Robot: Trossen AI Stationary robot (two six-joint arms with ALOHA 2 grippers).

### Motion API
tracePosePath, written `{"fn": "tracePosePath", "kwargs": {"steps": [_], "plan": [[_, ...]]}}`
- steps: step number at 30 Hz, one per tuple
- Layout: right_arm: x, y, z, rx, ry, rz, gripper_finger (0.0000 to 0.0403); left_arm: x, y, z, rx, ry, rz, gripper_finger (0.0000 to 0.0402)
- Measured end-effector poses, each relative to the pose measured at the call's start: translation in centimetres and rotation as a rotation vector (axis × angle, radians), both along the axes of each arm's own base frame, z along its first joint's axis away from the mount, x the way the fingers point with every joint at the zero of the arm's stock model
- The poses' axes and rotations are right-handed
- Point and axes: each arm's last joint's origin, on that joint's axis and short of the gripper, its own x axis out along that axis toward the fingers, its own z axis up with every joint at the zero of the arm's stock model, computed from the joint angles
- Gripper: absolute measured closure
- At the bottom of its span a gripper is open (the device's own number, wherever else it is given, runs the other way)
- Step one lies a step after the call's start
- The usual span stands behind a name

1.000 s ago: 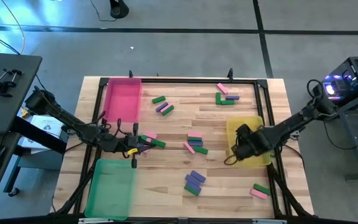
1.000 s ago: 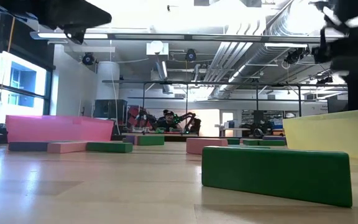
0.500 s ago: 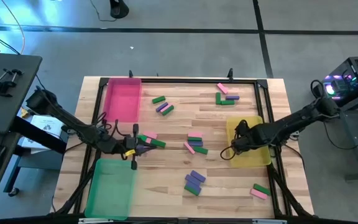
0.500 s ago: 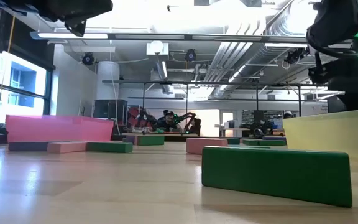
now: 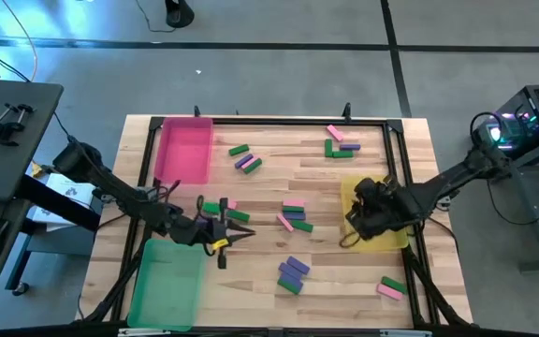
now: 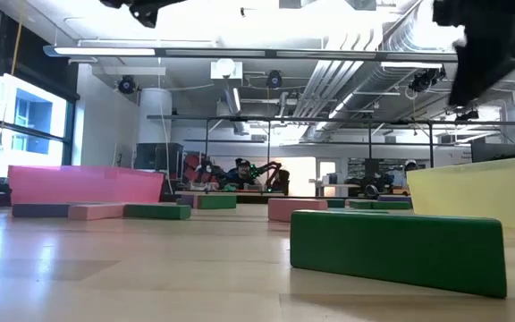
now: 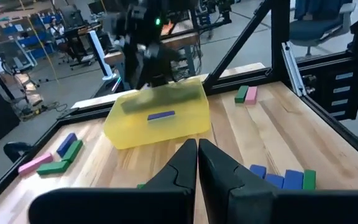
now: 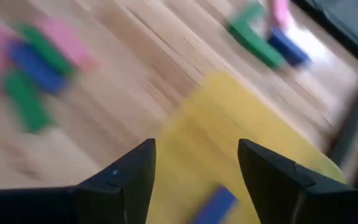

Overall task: Sort blocks
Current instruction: Put the green block into the pink bin

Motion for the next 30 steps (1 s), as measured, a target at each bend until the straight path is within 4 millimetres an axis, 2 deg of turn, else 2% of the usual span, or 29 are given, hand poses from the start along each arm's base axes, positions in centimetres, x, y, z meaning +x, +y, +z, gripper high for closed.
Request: {"fn": "tracePosePath", "kwargs": {"steps": [5,10,15,21,24,30], "plan": [[0.1,3.4,0.9,-0.026,-0.217,0.177,0.0190,2.0,-1.5,0.3,-0.040,0.051,-0.097,0.0397],[0.3,7.0,0.1,-0.043,-0.388,0.363,0.0190,4.2,-2.8,0.4,0.005,0.164,-0.115,0.0397],[0.8,10.3,-1.5,-0.066,-0.456,0.500,0.0190,6.2,-3.7,-0.3,0.091,0.317,-0.169,0.0392],[1.6,12.7,-4.2,-0.122,-0.466,0.505,0.0190,8.1,-3.6,-1.0,-0.016,0.356,-0.376,0.0345],[2.2,13.4,-5.7,-0.117,-0.461,0.484,0.0190,8.9,-3.3,-2.0,-0.043,0.376,-0.443,0.0310],[3.0,14.5,-7.4,-0.099,-0.477,0.466,0.0190,10.4,-3.5,-6.6,-0.031,0.448,-0.479,0.0246]]}}
